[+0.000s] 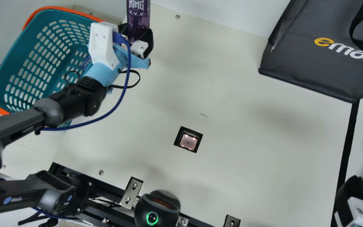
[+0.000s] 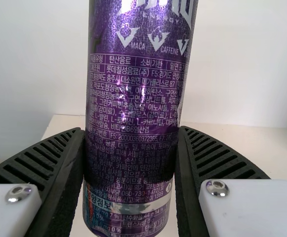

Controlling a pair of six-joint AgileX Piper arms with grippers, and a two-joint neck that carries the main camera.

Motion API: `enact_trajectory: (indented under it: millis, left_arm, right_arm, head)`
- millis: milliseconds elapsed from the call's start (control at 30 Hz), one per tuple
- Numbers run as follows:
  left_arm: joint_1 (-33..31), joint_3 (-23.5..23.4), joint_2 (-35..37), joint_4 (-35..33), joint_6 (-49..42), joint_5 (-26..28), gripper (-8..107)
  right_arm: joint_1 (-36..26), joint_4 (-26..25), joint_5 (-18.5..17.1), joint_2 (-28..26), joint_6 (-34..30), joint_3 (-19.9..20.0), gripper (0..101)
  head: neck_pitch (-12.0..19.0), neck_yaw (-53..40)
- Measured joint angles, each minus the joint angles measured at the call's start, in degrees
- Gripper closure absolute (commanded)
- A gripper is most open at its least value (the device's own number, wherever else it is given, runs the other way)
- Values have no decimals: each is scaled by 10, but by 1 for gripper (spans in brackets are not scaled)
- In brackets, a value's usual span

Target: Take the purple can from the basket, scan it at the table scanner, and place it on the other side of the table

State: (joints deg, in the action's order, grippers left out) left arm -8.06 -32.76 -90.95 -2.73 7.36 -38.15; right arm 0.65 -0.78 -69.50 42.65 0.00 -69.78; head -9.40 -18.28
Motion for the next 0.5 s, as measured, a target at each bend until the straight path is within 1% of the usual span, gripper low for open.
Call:
enact_trajectory:
  millis: [500]
  left_arm:
    - [-14, -10, -120, -18, 11, -129, 107]
  right_arm:
    - [0, 0, 0, 0, 0, 0, 6]
  head:
    - [1, 0]
